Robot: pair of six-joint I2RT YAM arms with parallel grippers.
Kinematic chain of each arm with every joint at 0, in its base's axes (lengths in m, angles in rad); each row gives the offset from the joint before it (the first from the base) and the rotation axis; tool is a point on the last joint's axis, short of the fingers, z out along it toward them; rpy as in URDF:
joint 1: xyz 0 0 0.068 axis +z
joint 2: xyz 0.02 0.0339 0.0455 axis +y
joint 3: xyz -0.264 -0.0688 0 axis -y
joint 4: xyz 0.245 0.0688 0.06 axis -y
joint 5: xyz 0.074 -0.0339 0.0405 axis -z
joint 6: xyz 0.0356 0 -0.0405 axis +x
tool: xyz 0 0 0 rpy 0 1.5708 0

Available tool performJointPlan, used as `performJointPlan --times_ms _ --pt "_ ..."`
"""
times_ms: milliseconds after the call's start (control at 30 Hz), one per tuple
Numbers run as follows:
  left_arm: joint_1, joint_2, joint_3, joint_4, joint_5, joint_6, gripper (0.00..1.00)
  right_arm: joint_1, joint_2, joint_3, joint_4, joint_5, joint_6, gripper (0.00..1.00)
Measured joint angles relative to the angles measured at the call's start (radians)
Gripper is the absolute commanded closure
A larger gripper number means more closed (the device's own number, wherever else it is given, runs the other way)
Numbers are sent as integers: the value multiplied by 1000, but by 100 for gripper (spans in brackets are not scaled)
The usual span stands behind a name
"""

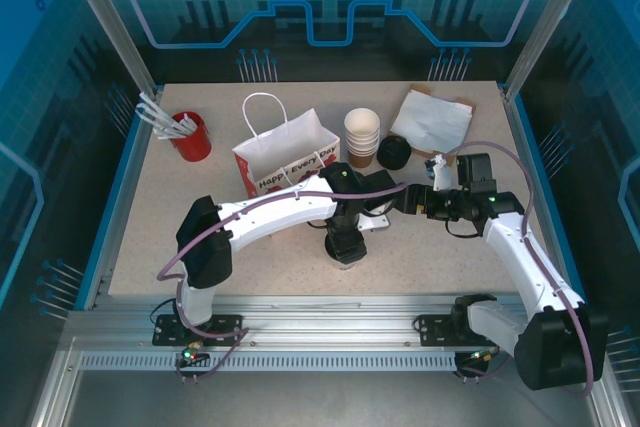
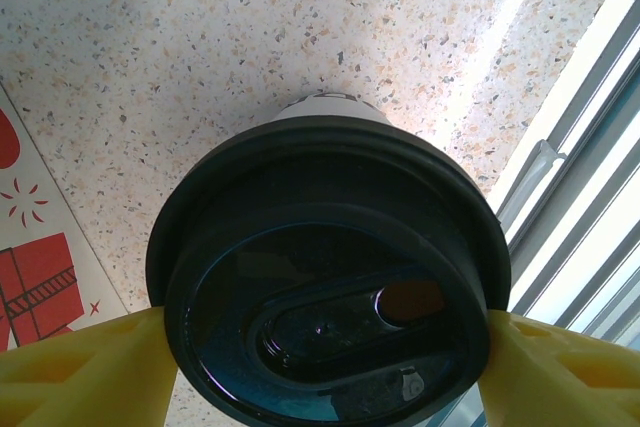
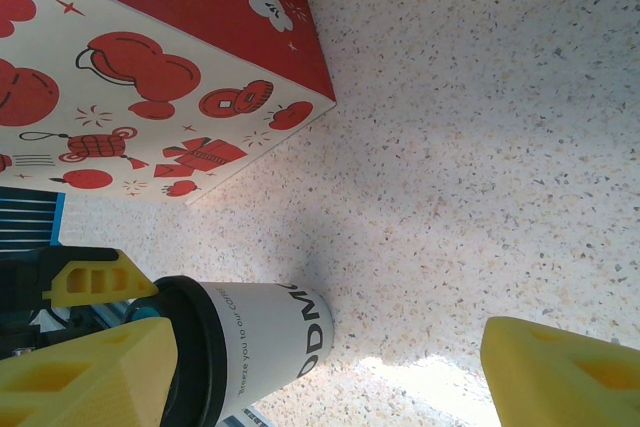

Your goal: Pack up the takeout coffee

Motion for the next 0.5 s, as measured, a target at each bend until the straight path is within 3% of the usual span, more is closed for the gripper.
performJointPlan --times_ms 500 --pt "0 9 -1 0 0 0 20 0 0 0 0 0 0 19"
